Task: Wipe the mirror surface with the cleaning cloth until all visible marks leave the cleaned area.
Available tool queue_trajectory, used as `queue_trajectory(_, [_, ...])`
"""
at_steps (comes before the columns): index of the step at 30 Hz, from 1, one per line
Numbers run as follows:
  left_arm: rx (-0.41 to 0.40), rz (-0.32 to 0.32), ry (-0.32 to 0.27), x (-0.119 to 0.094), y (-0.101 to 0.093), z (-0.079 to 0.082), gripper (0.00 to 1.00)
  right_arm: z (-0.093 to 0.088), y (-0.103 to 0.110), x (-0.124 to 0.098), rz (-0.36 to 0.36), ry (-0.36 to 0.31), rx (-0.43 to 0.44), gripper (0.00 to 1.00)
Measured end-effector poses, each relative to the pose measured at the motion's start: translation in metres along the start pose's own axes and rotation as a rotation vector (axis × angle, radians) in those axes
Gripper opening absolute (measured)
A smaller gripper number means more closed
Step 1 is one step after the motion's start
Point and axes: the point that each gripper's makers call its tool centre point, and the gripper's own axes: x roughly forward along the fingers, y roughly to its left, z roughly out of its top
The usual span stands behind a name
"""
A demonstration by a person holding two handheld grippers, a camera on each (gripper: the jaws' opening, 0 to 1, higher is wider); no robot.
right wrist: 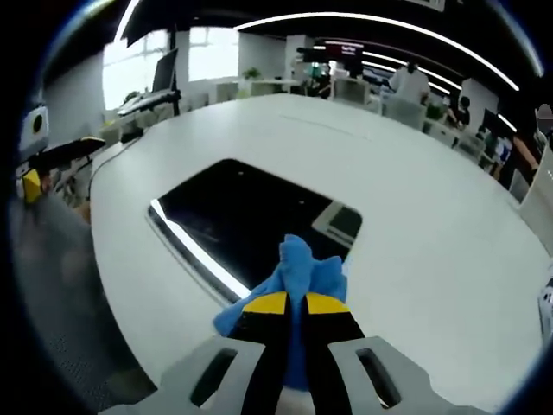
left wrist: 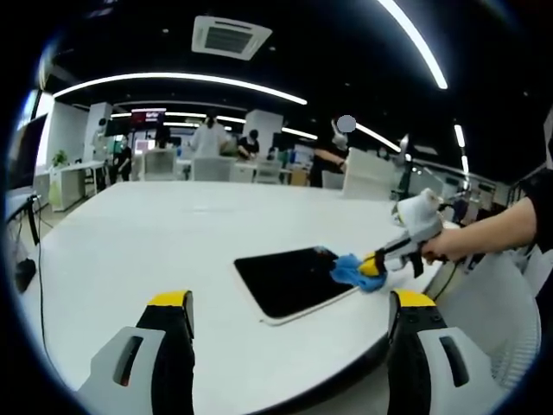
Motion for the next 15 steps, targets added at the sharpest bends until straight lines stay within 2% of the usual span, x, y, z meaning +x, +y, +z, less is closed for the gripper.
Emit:
queue_trajectory(2, [-0.001,-0.001,0.001,0.0,0.0,0.0,0.93,0.0,0.001,0.0,0.001,0.001,-0.016,0.0])
queue_trajectory(3, [-0.002,0.0,0.005,0.0,0.0,-0.001,0.93,0.001,0.001,0.0,0.0,0.001,-0.053,0.0])
queue_trajectory(15, [-0.003,-0.005,0.008,0.0,-0.001,-0.001,0.93,0.012,0.027,0.008,0.048,-0.006,-0.074,0.0])
